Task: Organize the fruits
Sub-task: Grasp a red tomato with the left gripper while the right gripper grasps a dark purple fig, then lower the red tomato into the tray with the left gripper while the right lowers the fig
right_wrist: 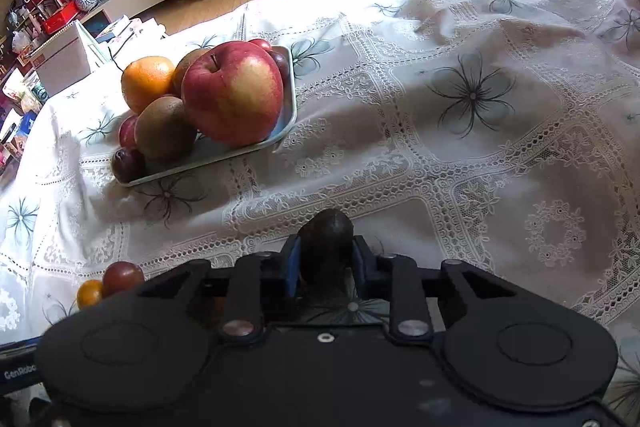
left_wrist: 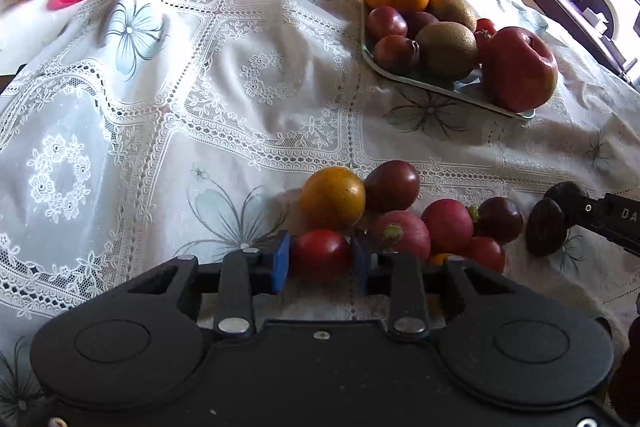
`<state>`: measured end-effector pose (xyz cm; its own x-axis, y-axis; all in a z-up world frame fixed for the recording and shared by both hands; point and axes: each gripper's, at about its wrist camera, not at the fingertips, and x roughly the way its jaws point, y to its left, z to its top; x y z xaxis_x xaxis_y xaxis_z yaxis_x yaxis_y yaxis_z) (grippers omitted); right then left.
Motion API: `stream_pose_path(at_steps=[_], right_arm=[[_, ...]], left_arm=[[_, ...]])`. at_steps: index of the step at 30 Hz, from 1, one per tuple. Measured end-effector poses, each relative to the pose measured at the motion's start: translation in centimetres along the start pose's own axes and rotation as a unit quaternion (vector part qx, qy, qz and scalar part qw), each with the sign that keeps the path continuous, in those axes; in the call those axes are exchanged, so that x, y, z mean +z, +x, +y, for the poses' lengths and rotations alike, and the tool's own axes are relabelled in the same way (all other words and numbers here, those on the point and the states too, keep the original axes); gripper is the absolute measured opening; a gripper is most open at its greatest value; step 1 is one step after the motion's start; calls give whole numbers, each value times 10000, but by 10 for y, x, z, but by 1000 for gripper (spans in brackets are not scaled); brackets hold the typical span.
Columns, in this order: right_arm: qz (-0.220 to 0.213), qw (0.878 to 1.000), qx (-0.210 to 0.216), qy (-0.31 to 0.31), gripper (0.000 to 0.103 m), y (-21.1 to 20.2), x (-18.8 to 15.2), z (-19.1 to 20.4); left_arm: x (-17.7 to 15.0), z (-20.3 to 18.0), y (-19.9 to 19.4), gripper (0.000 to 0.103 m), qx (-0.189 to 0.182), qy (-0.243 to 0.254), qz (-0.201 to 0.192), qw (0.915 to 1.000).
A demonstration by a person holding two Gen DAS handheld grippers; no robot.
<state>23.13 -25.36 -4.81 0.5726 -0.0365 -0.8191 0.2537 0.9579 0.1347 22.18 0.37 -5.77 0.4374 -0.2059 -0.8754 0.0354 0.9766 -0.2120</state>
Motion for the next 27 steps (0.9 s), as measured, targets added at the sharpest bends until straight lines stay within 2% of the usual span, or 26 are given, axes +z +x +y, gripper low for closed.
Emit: stream_pose_path(at_steps=[9,14,19,22,25,27], right_arm=[[-351,9992,191,36,26,-38,2,-2],[-577,9977,343,65,26,-75,-6,-2],[-551,9968,576,108,26,-107,-29,-4],[-416,9974,580,18,26,-119,-48,-3],[-246,9977,631,-55,26,-125,-65,-3],[-153,9976,679,-61,26,-128,-76,-4]], left_arm=[[-1,-2,-27,40,151,0,-97,9998],[-3,-4,-63,40,94,365,-284,9989],[-6,0,-95,41,178,960,-416,9944],[-4,12,-107,41,352,1252,-391,9907],[-6,25,-118,41,747,1437,-400,9860],[-14,31,-128,41,866,1482,-480,9840]])
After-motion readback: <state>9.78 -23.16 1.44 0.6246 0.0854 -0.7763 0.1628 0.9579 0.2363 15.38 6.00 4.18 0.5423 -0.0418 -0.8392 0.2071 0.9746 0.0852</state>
